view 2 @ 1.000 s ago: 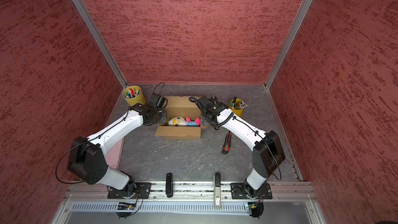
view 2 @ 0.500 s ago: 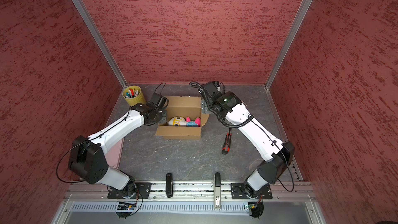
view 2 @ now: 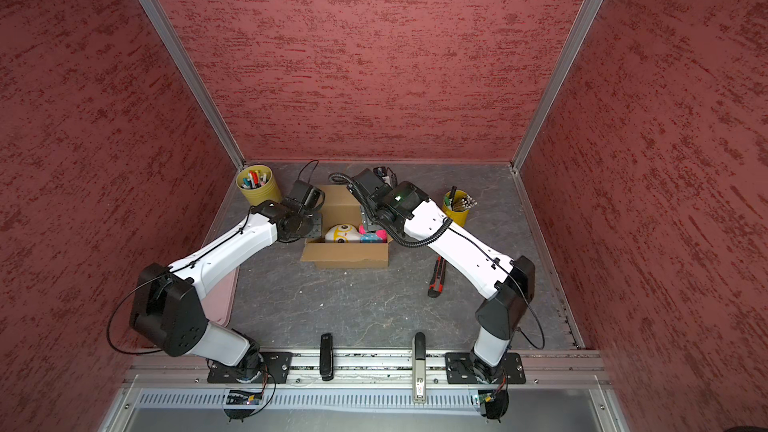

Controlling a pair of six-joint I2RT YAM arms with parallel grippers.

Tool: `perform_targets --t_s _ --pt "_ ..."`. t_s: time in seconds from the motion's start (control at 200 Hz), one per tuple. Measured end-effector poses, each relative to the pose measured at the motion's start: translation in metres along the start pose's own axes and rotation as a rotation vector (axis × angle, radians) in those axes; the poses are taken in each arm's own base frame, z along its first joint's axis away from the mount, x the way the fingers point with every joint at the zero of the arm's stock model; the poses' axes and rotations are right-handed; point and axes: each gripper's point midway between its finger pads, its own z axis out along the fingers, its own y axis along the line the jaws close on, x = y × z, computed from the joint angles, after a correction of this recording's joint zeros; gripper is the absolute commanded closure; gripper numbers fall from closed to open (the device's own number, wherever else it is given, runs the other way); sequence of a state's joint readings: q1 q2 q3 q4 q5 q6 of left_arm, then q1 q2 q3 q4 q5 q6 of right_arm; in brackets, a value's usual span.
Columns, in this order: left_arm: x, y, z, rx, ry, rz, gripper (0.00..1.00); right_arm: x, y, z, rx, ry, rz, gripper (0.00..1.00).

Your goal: Unpack the express box

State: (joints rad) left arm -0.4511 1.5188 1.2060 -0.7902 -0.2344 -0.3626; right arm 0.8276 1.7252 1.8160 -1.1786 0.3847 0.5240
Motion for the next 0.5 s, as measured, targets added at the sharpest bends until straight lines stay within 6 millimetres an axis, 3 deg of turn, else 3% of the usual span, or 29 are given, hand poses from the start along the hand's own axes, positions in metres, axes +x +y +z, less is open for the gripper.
perform_targets --t_s 0.261,0.501 --pt "0.0 0.0 0.0 0.001 0.0 0.0 0.97 0.009 0.004 0.02 -0.009 0.025 0.003 0.17" --pt "0.0 0.0 0.0 0.001 0.0 0.0 0.97 0.02 -0.008 0.044 0.009 0.068 0.028 0.17"
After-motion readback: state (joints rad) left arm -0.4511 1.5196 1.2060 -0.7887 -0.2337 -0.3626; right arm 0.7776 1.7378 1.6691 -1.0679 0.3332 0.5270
